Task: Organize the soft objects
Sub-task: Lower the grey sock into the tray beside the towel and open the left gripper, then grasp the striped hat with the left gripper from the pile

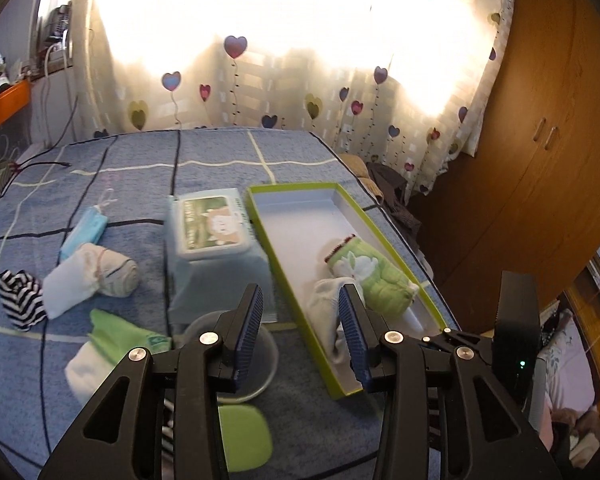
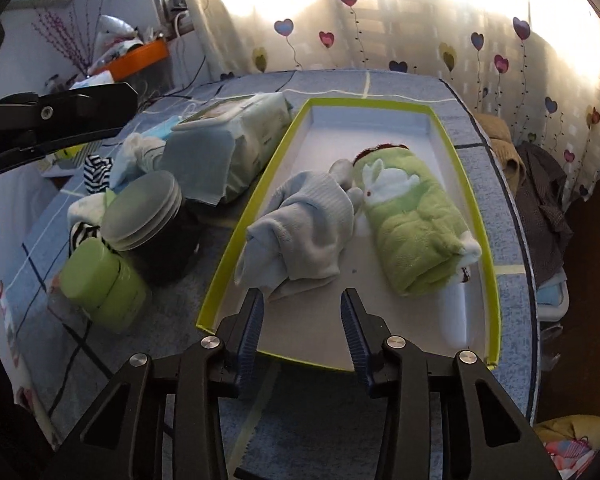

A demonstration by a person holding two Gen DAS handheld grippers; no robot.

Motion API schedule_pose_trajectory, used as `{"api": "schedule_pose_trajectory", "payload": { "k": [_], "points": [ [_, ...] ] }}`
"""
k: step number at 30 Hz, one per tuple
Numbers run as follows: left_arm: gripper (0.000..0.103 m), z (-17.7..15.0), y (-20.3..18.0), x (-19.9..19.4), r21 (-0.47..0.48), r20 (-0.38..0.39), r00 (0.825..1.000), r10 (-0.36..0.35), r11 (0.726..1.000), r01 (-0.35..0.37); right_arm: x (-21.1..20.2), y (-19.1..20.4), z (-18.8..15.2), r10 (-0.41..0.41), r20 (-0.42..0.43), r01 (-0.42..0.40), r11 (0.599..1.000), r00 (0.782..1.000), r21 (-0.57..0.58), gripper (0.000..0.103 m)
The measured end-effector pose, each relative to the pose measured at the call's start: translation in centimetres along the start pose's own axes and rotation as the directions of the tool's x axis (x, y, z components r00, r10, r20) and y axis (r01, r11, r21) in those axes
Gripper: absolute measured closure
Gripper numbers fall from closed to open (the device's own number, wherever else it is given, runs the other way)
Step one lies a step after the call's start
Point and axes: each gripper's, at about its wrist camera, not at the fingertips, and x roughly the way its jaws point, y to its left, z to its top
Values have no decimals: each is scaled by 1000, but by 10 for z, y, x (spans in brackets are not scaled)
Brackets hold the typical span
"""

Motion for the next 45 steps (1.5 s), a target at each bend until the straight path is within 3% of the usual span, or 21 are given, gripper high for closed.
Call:
{"api": "schedule_pose_trajectory", "payload": {
  "k": [14, 23, 27, 45],
  "points": [
    [62, -29, 49, -36, -72, 30, 998, 50, 996, -47, -17, 43, -26, 53, -59, -58, 994, 997, -93, 63],
    [62, -46, 76, -61, -110, 59, 994, 90, 990, -83, -58, 54, -20, 41, 59, -36, 997, 997, -74, 55],
    [62, -54, 93, -72, -138, 65, 991, 116, 985, -106, -73, 56, -14, 30, 105, -25, 998, 994, -55, 46],
    [62, -73, 126, -87, -210, 56, 986, 159, 967, -144, -87, 88, 6, 61, 154, -43, 992, 986, -115, 46]
  ]
}}
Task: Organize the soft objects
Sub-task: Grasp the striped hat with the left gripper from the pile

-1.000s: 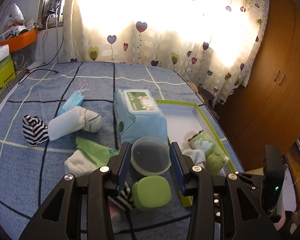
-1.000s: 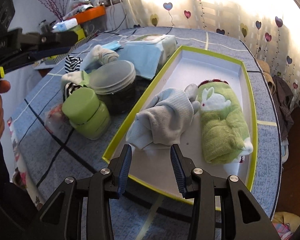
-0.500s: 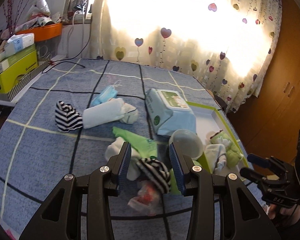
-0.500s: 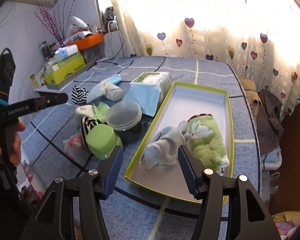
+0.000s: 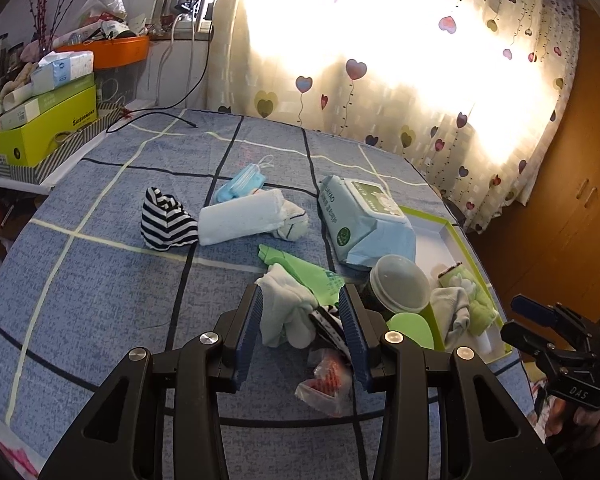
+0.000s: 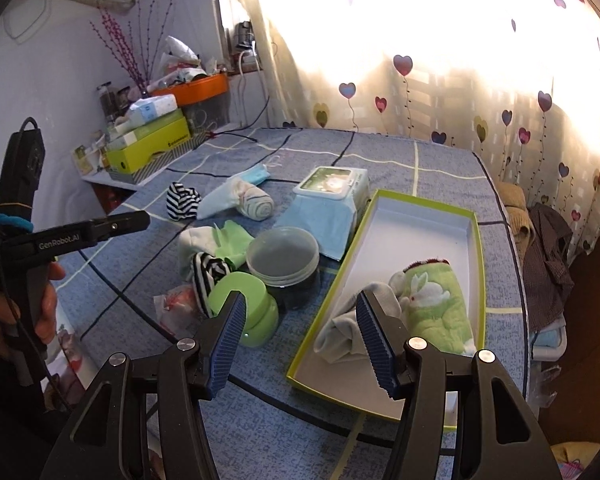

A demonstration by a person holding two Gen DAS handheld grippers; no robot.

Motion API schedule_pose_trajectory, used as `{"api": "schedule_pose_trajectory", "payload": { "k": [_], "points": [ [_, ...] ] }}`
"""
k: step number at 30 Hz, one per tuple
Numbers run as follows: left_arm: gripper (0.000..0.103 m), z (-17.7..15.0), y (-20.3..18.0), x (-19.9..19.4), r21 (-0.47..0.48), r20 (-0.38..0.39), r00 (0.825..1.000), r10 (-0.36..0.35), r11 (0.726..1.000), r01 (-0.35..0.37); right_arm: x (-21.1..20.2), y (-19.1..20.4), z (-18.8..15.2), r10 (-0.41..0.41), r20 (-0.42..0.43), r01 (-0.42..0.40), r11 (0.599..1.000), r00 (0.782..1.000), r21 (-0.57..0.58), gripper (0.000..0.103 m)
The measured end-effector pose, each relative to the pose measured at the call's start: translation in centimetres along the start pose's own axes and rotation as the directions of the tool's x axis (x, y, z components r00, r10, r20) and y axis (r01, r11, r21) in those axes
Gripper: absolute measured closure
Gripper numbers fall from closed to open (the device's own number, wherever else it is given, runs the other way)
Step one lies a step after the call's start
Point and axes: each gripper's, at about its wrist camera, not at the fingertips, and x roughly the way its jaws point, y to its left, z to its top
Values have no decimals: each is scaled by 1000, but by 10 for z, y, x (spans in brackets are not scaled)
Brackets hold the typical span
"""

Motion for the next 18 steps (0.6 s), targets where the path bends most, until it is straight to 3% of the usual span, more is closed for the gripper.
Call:
{"api": "schedule_pose_trajectory", "payload": {
  "k": [6, 18],
  "points": [
    [62, -8, -6, 12, 4, -51, 998, -44, 999, 44, 6, 2, 2, 11, -8, -12, 1000, 1000, -6, 46],
    [62, -22, -16, 60, -18, -201, 973, -118, 993, 116, 20, -6, 1, 12, -35, -12, 1000, 999, 7, 46]
  ]
}}
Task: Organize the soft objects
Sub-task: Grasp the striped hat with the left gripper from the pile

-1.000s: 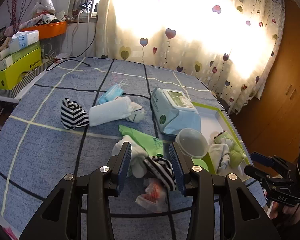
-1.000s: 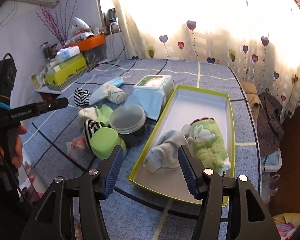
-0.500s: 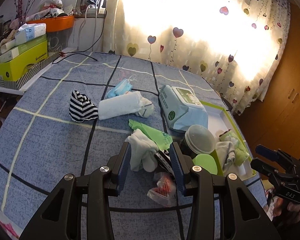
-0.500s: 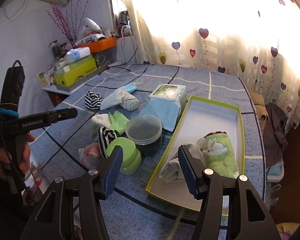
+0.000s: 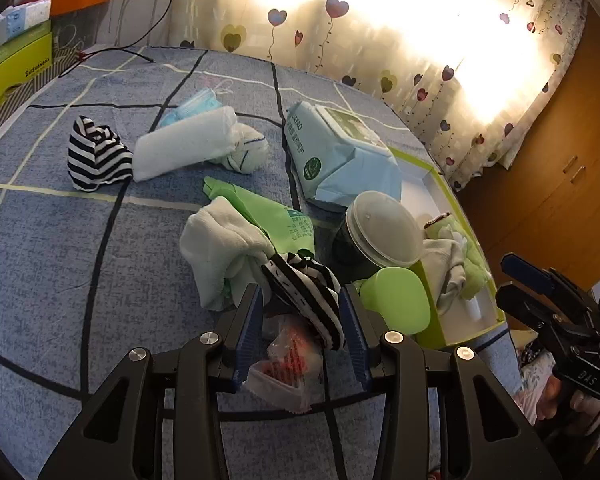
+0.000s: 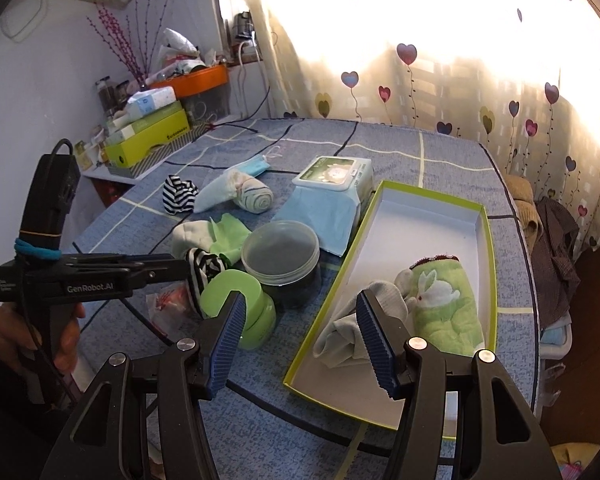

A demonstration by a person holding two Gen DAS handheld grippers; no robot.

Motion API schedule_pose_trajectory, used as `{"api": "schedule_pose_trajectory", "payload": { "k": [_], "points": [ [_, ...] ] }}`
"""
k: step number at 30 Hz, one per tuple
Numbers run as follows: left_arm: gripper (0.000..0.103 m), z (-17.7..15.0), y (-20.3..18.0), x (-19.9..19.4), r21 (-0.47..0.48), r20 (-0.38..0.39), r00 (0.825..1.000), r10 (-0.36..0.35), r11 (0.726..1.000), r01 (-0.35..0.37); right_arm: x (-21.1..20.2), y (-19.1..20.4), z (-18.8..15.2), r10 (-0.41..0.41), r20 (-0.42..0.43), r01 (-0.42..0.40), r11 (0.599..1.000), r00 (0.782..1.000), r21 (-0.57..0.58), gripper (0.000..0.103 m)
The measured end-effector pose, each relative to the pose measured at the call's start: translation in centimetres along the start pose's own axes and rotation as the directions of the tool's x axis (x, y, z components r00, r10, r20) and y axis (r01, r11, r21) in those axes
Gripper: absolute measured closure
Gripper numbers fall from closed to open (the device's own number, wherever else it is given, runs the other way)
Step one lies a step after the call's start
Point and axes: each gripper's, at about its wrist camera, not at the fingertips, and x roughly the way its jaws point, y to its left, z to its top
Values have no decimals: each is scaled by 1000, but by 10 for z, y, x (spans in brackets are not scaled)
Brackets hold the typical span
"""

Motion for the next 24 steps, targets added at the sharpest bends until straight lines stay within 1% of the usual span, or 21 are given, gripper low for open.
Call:
{"api": "schedule_pose_trajectory", "payload": {
  "k": [4, 7, 8, 9, 10, 11, 12, 13, 16, 18, 24],
  "points": [
    [62, 3, -1, 11, -3, -27, 999, -29, 1000, 29, 3, -2, 1, 1, -6, -1, 1000, 1000, -2, 46],
    [62, 3, -3, 17, 1, -35, 999, -38, 999, 38, 6, -2, 1, 1, -10, -1, 1000, 1000, -3, 46],
    [65, 3, -3, 18, 0, -36, 998, -43, 999, 43, 6, -2, 1, 0, -11, -1, 1000, 1000, -4, 46],
    [72, 4, -3, 20, 3, -35, 999, -40, 999, 40, 6, -2, 1, 1, -12, -1, 1000, 1000, -3, 46],
    [74, 5, -3, 20, 5, -34, 999, -33, 999, 33, 7, -2, 1, 2, -13, -2, 1000, 1000, -4, 46],
    [80, 5, -3, 21, 6, -30, 999, -29, 1000, 30, 7, -2, 2, 3, -14, -3, 1000, 1000, -4, 46],
    [90, 5, -2, 22, 4, -30, 999, -28, 1000, 28, 8, -3, 2, 3, -14, -3, 1000, 1000, -4, 46],
    [92, 6, -1, 22, 5, -30, 999, -26, 1000, 26, 8, -2, 2, 3, -14, -3, 1000, 1000, -4, 46],
    [96, 5, -1, 23, 5, -28, 999, -30, 1000, 30, 9, -2, 2, 9, -12, -9, 1000, 1000, -6, 46],
    [97, 6, 0, 20, 3, -17, 999, -36, 999, 36, 9, -1, 2, 11, -8, -11, 1000, 1000, -8, 46],
    [97, 8, -2, -10, 13, 63, 997, -34, 999, 34, 3, 8, 3, 24, 13, -24, 999, 1000, -23, 46]
  ]
}}
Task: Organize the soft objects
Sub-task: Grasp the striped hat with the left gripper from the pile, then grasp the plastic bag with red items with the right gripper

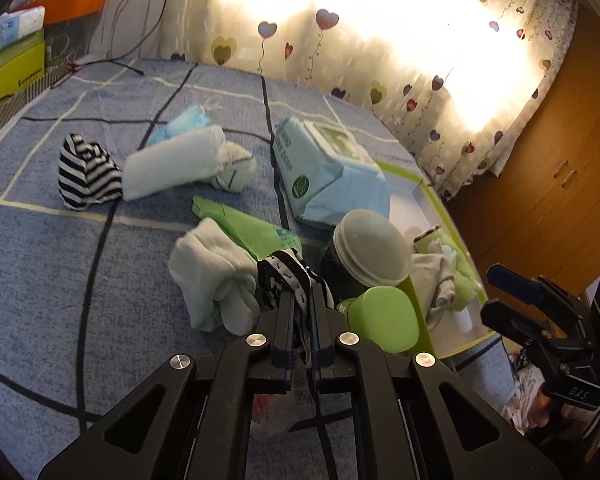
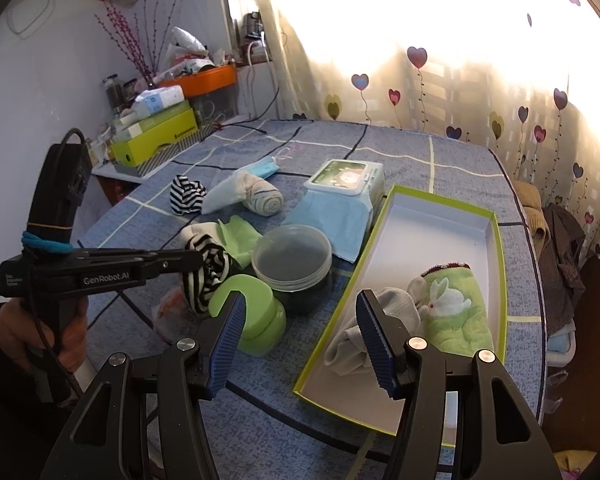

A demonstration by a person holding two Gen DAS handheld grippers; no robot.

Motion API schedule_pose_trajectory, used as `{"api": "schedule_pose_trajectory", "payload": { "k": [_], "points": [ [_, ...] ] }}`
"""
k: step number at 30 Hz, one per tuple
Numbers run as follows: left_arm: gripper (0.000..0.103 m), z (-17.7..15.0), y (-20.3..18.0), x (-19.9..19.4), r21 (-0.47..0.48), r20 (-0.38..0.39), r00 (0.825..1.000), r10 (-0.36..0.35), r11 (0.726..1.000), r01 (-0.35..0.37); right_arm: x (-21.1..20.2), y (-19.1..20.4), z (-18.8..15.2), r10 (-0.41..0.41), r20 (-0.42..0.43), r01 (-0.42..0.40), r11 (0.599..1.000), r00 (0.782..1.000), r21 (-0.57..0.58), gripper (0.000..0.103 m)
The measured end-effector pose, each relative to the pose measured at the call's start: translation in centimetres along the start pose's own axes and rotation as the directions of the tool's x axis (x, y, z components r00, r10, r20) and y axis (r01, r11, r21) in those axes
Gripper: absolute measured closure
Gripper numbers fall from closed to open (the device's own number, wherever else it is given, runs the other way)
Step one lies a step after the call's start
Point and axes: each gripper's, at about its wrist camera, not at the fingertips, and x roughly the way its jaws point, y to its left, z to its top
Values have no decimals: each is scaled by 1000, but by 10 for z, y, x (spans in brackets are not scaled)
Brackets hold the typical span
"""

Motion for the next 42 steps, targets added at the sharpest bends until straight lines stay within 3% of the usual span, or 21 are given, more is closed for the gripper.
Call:
{"api": "schedule_pose_trajectory", "payload": {
  "k": [8, 19, 27, 37, 40, 41, 42],
  "points": [
    [97, 3, 8, -46, -7, 107, 994, 35, 999, -35, 0, 35, 1, 61, 11, -60, 995, 998, -80, 46],
    [97, -5, 39, -71, -67, 155, 984, 92, 994, -83, 42, 98, -6, 145, -101, -162, 967, 984, -198, 46],
    [97, -8, 58, -76, -96, 166, 980, 109, 991, -94, 87, 126, -12, 77, -207, -133, 953, 975, -271, 46],
    [97, -8, 73, -73, -120, 165, 981, 107, 989, -87, 116, 145, -19, -26, -255, -74, 924, 967, -375, 46],
    [97, -7, 75, -73, -125, 165, 981, 105, 989, -85, 120, 149, -20, -62, -252, -45, 915, 966, -400, 57],
    [97, -7, 76, -73, -128, 165, 981, 105, 988, -84, 121, 151, -20, -69, -253, -44, 910, 965, -413, 66],
    [97, -7, 77, -73, -130, 166, 981, 104, 988, -83, 122, 151, -20, -68, -256, -47, 908, 964, -417, 67]
  ]
}}
